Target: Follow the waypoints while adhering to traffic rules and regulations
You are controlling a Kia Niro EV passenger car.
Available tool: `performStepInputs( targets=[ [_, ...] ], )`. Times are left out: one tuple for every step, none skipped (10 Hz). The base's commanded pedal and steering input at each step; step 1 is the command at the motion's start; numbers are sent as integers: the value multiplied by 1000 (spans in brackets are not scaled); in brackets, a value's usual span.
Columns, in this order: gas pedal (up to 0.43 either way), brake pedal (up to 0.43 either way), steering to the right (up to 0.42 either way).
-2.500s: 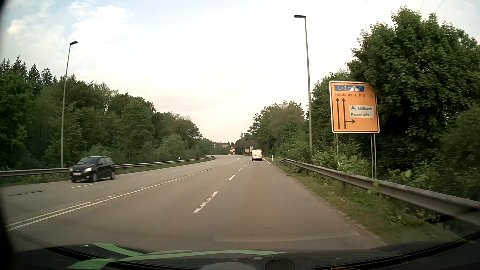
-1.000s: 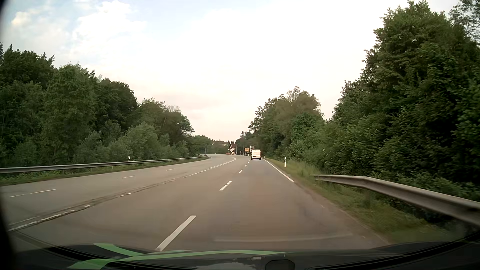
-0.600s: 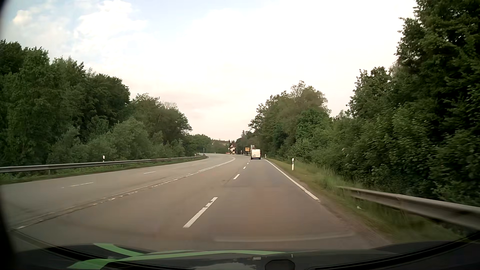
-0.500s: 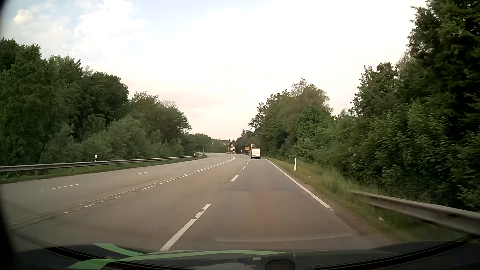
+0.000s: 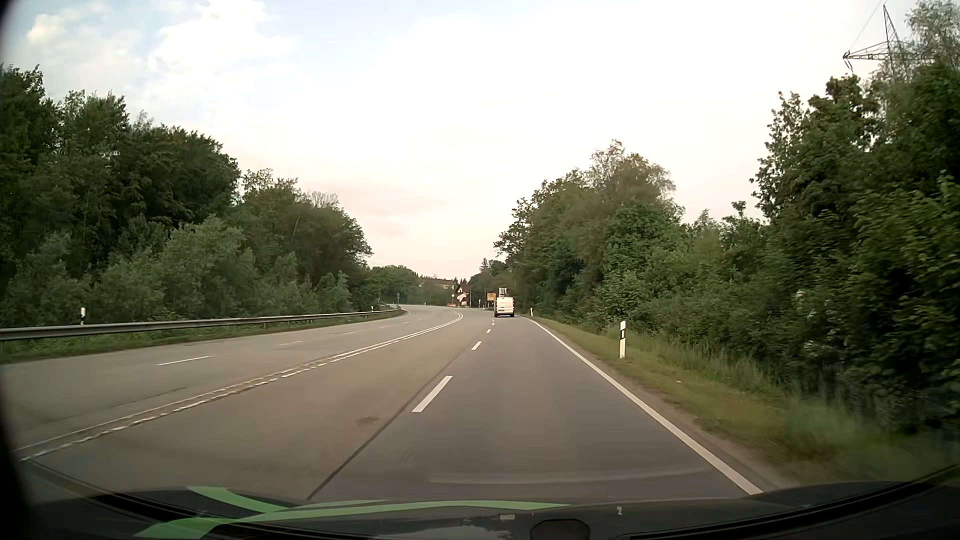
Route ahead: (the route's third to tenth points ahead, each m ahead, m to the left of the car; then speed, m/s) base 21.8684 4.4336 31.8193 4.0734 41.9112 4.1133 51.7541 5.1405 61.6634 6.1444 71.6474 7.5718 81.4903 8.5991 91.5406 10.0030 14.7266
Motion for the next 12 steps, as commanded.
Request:
performStepInputs(
  targets=[
    [150, 0, 3],
    [150, 0, 0],
    [157, 0, 0],
    [157, 0, -1],
    [157, 0, -1],
    [169, 0, -1],
    [169, 0, -1],
    [169, 0, -2],
    [177, 0, -1],
    [177, 0, -2],
    [177, 0, -1],
    [177, 0, -2]
  ],
)
